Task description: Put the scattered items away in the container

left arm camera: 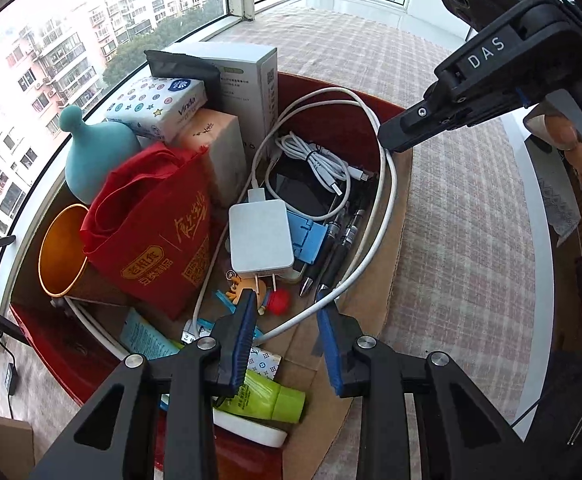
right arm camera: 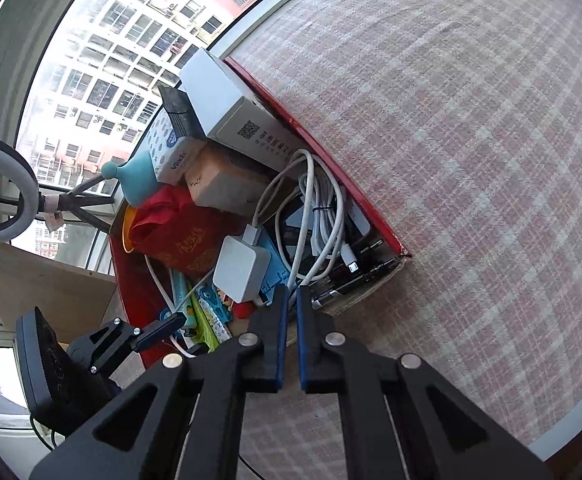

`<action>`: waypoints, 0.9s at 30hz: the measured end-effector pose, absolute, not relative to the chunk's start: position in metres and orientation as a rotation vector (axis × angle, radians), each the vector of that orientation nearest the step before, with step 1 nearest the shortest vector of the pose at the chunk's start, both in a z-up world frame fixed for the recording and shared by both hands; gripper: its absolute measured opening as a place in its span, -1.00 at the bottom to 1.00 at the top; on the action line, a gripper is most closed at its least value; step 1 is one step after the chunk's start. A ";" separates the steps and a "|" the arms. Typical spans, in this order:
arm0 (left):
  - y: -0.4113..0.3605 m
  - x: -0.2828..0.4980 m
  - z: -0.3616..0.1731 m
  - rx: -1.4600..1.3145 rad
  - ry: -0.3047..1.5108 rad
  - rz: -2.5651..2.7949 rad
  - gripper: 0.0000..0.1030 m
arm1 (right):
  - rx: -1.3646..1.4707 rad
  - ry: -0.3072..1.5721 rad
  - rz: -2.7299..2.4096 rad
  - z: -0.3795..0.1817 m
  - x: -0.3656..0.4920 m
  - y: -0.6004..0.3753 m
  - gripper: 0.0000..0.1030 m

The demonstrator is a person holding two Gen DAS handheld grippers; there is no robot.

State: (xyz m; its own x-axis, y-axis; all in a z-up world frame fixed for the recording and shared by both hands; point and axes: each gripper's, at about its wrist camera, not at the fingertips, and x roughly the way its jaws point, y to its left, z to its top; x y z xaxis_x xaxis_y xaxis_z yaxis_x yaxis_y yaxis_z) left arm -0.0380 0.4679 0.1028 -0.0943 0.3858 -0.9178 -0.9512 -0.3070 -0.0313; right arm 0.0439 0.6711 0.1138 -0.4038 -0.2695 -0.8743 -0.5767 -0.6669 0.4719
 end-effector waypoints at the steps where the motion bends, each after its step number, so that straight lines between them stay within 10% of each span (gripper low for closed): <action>1: 0.468 -0.038 0.101 -1.098 0.763 1.615 -0.44 | -1.595 1.147 2.173 0.111 0.041 0.671 -0.91; 27: 0.446 -0.045 0.115 -1.091 0.702 1.671 -0.44 | -1.664 0.989 2.213 0.155 0.047 0.668 -0.54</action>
